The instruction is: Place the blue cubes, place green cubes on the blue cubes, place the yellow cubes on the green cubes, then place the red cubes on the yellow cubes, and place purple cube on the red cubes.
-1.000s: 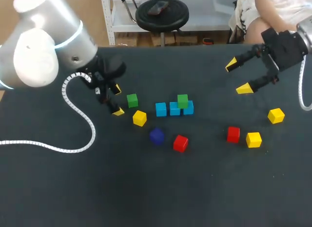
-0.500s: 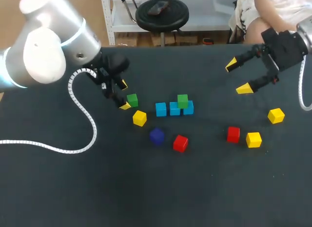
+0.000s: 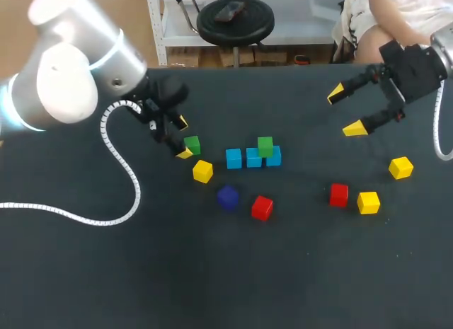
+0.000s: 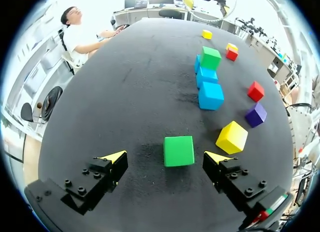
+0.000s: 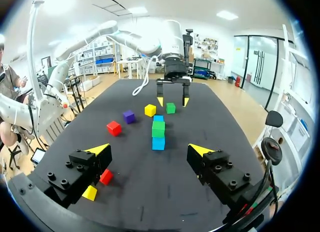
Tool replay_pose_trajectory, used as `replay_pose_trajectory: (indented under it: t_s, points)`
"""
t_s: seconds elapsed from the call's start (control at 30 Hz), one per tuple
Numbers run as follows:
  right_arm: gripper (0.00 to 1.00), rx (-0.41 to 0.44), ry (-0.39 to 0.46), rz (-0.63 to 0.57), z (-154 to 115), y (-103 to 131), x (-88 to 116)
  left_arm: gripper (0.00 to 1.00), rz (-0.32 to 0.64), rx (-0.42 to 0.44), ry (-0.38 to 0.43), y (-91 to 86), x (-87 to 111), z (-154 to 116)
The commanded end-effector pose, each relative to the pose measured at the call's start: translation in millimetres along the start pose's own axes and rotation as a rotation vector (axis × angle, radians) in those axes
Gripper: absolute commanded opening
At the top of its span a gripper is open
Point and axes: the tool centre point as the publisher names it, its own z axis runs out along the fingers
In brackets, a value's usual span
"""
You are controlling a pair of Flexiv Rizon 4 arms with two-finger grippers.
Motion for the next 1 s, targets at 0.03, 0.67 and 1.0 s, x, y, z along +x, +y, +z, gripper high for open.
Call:
replay_pose_trajectory:
  t_s: [0.03,0.67,1.0]
  points:
    - [1.00,0.001,-0.001,-0.001,0.1,0.3,0.0,1.00,0.004,0.017,0.004,9.3,-4.3,6.4]
    - [1.00,0.001,-0.001,-0.001,0.1,0.3,0.0,1.00,-0.010,0.018,0.006,12.0,0.8,8.7]
    - [1.00,0.001,-0.001,-0.001,0.1,0.3,0.0,0.98,-0.009,0.022,-0.026,12.7,2.7,13.5]
